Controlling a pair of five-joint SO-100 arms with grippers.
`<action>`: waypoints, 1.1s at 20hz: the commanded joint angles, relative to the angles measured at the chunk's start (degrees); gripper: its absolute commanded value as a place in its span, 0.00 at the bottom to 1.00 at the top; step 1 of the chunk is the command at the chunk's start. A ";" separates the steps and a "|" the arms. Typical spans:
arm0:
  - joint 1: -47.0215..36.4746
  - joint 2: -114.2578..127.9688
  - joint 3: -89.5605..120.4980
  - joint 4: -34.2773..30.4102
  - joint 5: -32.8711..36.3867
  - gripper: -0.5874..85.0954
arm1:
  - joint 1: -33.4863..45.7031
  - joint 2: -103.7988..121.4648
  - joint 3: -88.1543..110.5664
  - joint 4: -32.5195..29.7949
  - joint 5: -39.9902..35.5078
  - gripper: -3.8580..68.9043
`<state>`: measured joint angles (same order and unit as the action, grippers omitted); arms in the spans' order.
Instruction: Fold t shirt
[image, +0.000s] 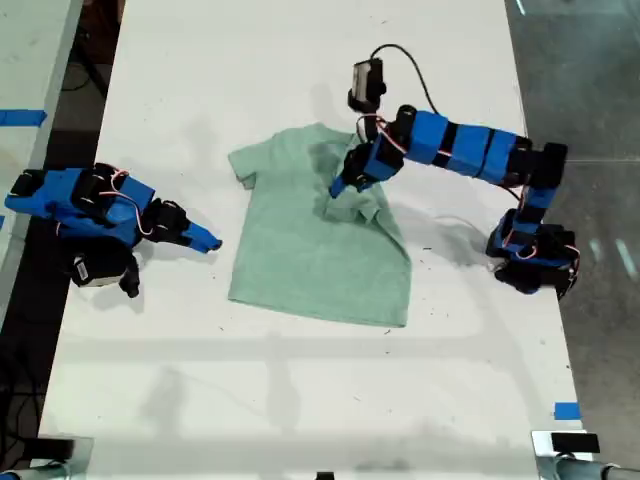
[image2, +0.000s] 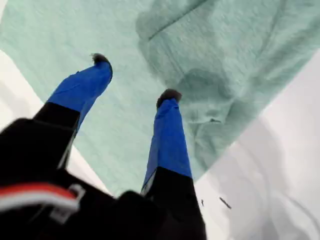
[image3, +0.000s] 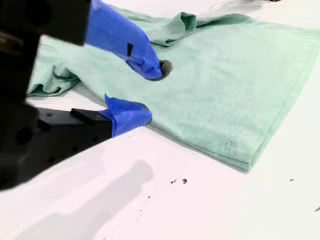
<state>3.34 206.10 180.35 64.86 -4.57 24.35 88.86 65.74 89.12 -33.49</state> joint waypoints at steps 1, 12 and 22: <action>0.00 0.35 -0.88 -0.35 0.35 0.14 | 3.87 19.16 -2.46 7.82 -0.79 0.35; -0.09 0.35 -0.88 -0.35 0.35 0.14 | -13.54 112.59 92.29 -6.77 15.47 0.07; -0.09 0.44 -0.88 -0.35 0.35 0.14 | -16.79 112.06 111.36 -10.90 25.66 0.08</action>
<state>3.34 206.10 180.35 64.86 -4.57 8.88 200.48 174.20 78.05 -9.23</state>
